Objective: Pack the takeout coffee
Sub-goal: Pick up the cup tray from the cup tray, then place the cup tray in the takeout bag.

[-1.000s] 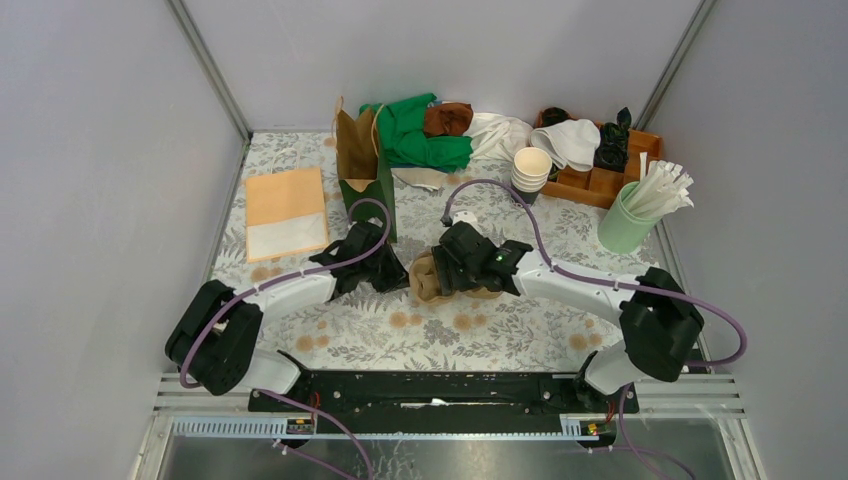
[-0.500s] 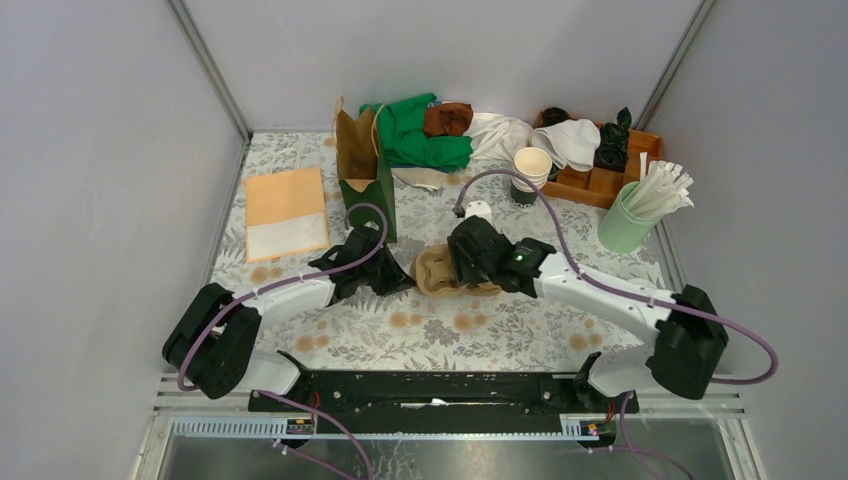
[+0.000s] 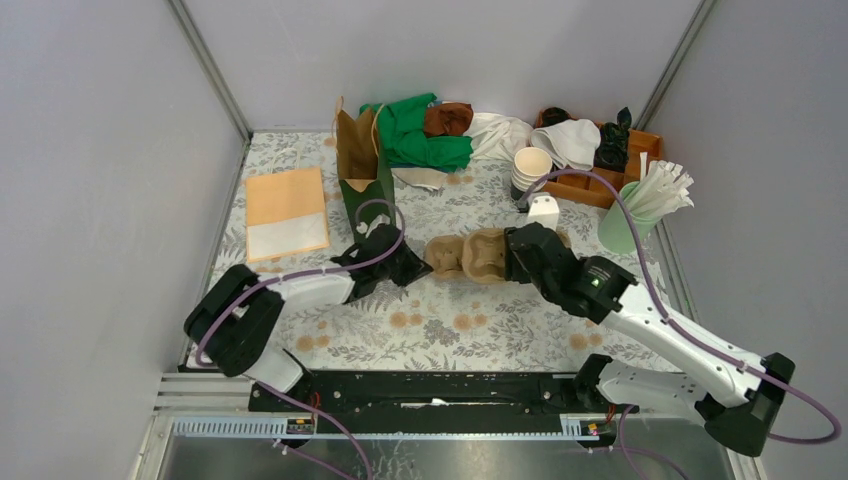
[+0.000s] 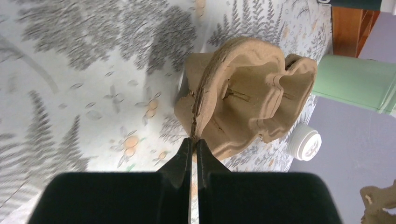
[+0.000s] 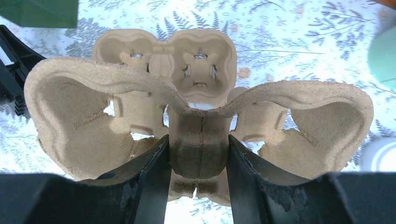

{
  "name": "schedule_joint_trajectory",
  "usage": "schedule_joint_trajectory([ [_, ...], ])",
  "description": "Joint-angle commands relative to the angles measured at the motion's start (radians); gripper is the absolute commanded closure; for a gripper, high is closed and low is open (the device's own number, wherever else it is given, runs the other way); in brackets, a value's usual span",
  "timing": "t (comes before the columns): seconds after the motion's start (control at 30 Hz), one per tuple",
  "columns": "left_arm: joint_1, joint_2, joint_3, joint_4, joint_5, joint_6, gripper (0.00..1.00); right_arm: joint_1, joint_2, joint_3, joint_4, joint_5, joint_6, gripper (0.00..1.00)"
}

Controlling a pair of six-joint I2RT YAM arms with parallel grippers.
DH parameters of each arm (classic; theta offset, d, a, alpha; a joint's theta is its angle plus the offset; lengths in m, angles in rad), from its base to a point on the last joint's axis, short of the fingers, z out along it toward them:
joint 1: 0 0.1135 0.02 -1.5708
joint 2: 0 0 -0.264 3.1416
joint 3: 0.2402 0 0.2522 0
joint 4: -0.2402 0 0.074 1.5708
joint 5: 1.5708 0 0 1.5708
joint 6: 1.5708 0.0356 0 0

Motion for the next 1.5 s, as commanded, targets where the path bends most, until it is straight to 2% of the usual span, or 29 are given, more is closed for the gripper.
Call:
schedule_joint_trajectory([
  [0.0, -0.016, 0.111, 0.127, 0.152, -0.081, -0.044, 0.98, -0.02, -0.062, -0.018, -0.036, 0.097, -0.014, 0.51],
  [0.1, -0.017, 0.209, 0.201, 0.244, -0.056, -0.025, 0.94, -0.024, -0.07, -0.022, -0.041, 0.101, -0.018, 0.52],
  [0.2, -0.021, 0.279, 0.289, 0.275, 0.015, 0.03, 0.79, -0.026, -0.067, -0.02, -0.034, 0.085, -0.018, 0.52],
  [0.27, -0.033, 0.259, 0.304, 0.243, 0.005, 0.062, 0.67, -0.026, -0.068, -0.015, -0.02, 0.059, -0.032, 0.52],
  [0.33, -0.043, 0.204, 0.278, 0.208, -0.01, 0.093, 0.59, -0.026, -0.076, -0.013, 0.004, 0.028, -0.058, 0.53],
  [0.43, -0.055, 0.084, 0.212, 0.123, -0.023, 0.124, 0.53, -0.026, -0.082, -0.007, 0.036, -0.012, -0.105, 0.53],
  [0.57, -0.081, -0.102, 0.147, -0.038, -0.045, 0.152, 0.51, -0.026, -0.089, 0.011, 0.076, -0.043, -0.159, 0.53],
  [0.7, -0.133, -0.331, 0.117, -0.261, -0.167, 0.173, 0.47, -0.026, -0.097, 0.032, 0.134, -0.091, -0.209, 0.54],
  [0.8, -0.134, -0.477, 0.165, -0.445, -0.238, 0.215, 0.42, -0.026, -0.099, 0.045, 0.181, -0.145, -0.25, 0.55],
  [0.9, -0.126, -0.533, 0.29, -0.604, -0.327, 0.293, 0.31, -0.025, -0.091, 0.067, 0.22, -0.221, -0.294, 0.55],
  [0.97, -0.076, -0.525, 0.379, -0.677, -0.337, 0.342, 0.28, -0.026, -0.077, 0.097, 0.232, -0.282, -0.316, 0.56],
  [1.1, 0.184, -0.459, 0.527, -0.691, -0.125, 0.471, 0.25, -0.025, -0.047, 0.17, 0.232, -0.404, -0.338, 0.56],
  [1.17, 0.256, -0.394, 0.609, -0.708, -0.096, 0.54, 0.22, -0.026, -0.039, 0.19, 0.228, -0.43, -0.338, 0.56],
  [1.33, 0.313, -0.213, 0.83, -0.781, -0.158, 0.662, 0.16, -0.026, -0.053, 0.192, 0.23, -0.466, -0.336, 0.57],
  [1.47, 0.328, -0.065, 0.954, -0.819, -0.224, 0.708, 0.16, -0.026, -0.067, 0.179, 0.224, -0.459, -0.341, 0.57],
])
